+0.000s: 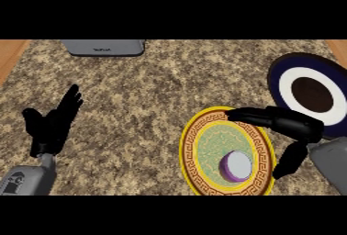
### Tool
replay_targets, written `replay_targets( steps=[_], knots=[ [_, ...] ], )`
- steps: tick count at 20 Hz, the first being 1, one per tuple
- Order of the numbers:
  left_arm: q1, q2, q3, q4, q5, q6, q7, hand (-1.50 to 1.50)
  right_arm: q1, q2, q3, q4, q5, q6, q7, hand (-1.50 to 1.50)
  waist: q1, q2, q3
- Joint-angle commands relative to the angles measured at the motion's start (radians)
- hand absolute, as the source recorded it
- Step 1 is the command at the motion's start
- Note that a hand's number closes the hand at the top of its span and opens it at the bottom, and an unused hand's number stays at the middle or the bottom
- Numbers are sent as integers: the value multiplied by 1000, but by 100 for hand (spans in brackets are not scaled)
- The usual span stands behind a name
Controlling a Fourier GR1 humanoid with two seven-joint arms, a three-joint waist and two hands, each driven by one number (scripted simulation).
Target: Pick the can from the plate and place it in the plate
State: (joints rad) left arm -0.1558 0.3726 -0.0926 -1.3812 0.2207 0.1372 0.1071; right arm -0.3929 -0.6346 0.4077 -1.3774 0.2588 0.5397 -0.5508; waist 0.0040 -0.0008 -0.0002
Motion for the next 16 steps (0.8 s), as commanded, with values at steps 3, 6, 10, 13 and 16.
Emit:
replay_targets(
  steps=[3, 6, 10, 13, 16],
  knots=[
    [-27, -30, 7, -5, -28, 14, 51, 0, -27, -10, 23, 2, 159, 13, -25, -150, 0, 2, 0],
    [-34, -70, 0, 20, -65, 34, 12, 0, -1, -36, 12, -103, 164, 75, 44, -150, -8, 0, 0],
    [-33, -43, 36, 33, -52, -32, 13, 0, -18, 23, 26, -123, 241, 97, 102, -150, -5, 0, 0],
    [12, -32, 63, -56, -36, -42, 59, 0, -5, 72, 33, -168, 260, 147, 171, -150, -1, -1, 0],
    [-4, -64, 53, -17, -73, -31, 39, 0, 50, 107, 88, -137, 364, 77, 132, -150, -2, 1, 0]
  ],
)
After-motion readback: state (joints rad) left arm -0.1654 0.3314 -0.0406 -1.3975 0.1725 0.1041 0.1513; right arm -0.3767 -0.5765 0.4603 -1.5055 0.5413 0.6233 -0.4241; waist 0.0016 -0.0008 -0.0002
